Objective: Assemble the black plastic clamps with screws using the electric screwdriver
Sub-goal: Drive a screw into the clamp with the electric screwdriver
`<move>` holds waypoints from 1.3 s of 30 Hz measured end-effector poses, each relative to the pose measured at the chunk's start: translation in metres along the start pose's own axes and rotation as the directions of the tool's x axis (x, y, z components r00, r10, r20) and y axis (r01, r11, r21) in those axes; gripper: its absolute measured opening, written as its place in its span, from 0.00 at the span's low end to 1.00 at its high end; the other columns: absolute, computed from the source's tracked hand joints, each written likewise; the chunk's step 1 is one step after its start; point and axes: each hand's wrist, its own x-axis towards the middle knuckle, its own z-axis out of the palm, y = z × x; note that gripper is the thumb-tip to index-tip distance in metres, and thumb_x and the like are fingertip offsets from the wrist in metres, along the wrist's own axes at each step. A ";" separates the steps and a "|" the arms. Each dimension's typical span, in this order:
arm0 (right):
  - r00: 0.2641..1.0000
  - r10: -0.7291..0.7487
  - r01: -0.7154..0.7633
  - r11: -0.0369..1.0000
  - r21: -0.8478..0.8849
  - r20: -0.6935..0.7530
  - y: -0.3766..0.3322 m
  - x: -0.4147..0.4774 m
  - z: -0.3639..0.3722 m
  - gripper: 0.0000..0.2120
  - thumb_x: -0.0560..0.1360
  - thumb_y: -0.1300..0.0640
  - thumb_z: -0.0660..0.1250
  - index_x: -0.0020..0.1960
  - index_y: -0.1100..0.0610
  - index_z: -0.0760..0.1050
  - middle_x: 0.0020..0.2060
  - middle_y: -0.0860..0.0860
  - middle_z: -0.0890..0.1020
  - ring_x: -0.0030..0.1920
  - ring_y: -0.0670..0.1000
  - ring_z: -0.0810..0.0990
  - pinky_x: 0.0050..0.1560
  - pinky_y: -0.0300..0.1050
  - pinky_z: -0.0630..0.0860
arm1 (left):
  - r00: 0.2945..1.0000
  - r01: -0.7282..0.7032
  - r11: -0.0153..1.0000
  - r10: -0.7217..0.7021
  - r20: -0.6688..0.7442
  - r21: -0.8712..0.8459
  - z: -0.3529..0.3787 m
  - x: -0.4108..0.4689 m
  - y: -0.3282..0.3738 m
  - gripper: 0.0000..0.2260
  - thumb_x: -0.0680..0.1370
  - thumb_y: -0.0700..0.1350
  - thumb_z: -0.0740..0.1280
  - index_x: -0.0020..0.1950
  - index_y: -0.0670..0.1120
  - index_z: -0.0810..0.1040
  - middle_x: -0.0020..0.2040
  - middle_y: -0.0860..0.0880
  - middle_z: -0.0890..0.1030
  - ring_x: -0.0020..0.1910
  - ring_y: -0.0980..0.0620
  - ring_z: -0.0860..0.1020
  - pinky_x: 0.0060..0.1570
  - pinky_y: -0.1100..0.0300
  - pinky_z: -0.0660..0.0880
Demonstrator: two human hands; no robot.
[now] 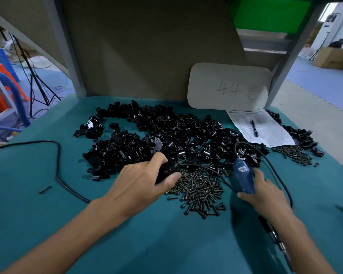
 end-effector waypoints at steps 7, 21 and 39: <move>0.988 -0.078 0.150 0.247 0.957 -0.134 -0.015 -0.024 -0.054 0.24 0.69 0.46 0.76 0.61 0.52 0.76 0.46 0.55 0.84 0.39 0.49 0.83 0.37 0.45 0.82 | 0.996 0.037 0.987 -0.025 0.083 -0.158 -0.002 0.003 0.010 0.14 0.78 0.64 0.59 0.49 0.56 0.62 0.35 0.52 0.78 0.34 0.54 0.78 0.30 0.61 0.73; 0.981 0.165 0.189 -0.721 0.666 -0.100 -0.123 -0.035 -0.106 0.11 0.76 0.54 0.73 0.45 0.53 0.70 0.32 0.47 0.74 0.27 0.45 0.72 0.28 0.38 0.72 | 0.997 0.012 1.000 -0.010 -0.079 0.028 -0.010 0.000 0.028 0.19 0.71 0.70 0.63 0.43 0.57 0.63 0.26 0.58 0.74 0.26 0.56 0.74 0.34 0.56 0.75; 0.963 0.192 0.270 -0.704 0.657 -0.190 -0.136 -0.046 -0.102 0.10 0.77 0.54 0.71 0.50 0.54 0.70 0.33 0.47 0.74 0.29 0.45 0.72 0.28 0.39 0.72 | 0.956 0.203 0.940 -0.130 0.264 -0.274 -0.013 0.000 0.039 0.16 0.68 0.66 0.70 0.37 0.55 0.71 0.27 0.57 0.74 0.25 0.59 0.70 0.28 0.63 0.66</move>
